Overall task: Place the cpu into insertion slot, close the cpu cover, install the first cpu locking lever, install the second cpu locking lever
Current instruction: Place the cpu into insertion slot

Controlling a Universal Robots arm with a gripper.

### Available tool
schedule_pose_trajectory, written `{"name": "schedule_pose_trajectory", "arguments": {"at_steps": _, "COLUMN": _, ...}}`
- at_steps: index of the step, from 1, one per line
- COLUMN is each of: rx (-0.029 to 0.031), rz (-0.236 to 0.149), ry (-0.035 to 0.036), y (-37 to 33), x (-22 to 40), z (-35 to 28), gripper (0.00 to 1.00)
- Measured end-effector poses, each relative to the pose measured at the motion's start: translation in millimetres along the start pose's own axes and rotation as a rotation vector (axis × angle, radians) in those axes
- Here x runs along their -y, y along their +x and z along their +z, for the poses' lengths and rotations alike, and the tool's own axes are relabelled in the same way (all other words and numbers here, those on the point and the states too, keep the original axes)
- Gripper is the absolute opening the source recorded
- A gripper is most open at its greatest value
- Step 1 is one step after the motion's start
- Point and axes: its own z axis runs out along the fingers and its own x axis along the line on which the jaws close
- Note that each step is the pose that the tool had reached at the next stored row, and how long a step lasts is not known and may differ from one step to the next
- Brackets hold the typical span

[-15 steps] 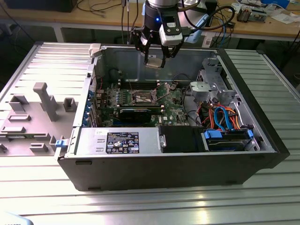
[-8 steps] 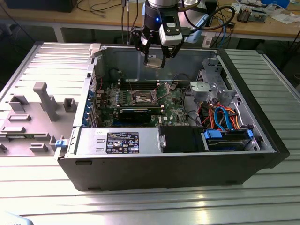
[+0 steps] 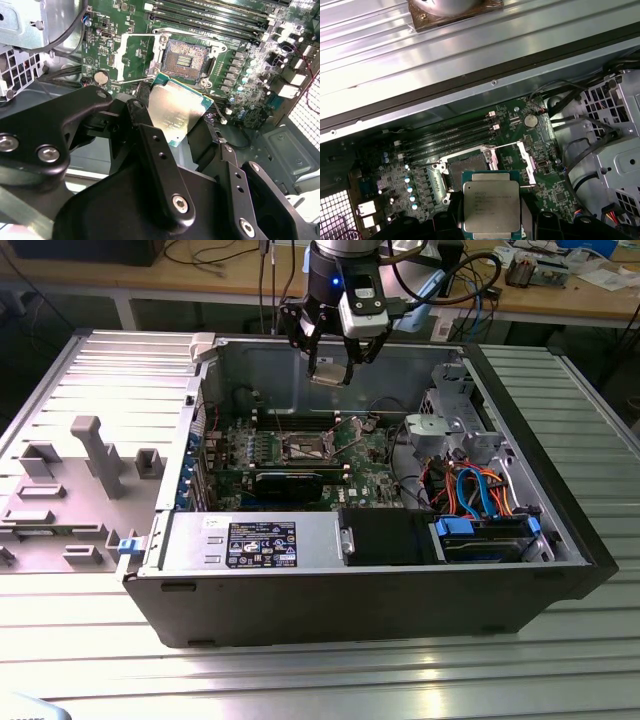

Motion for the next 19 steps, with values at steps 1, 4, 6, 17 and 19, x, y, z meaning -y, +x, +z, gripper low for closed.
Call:
{"name": "schedule_pose_trajectory", "arguments": {"at_steps": 1, "rx": 0.0001, "rz": 0.001, "ry": 0.0, "y": 0.0, "x": 0.0, "z": 0.0, "gripper": 0.55}}
{"name": "schedule_pose_trajectory", "arguments": {"at_steps": 4, "rx": 0.0002, "rz": 0.003, "ry": -0.0001, "y": 0.0, "x": 0.0, "z": 0.0, "gripper": 0.55}}
{"name": "schedule_pose_trajectory", "arguments": {"at_steps": 6, "rx": 0.0004, "rz": 0.005, "ry": -0.0001, "y": 0.0, "x": 0.0, "z": 0.0, "gripper": 0.55}}
{"name": "schedule_pose_trajectory", "arguments": {"at_steps": 17, "rx": 0.0011, "rz": 0.015, "ry": -0.0003, "y": 0.0, "x": 0.0, "z": 0.0, "gripper": 0.55}}
{"name": "schedule_pose_trajectory", "arguments": {"at_steps": 19, "rx": 0.0012, "rz": 0.018, "ry": -0.0003, "y": 0.0, "x": 0.0, "z": 0.0, "gripper": 0.55}}
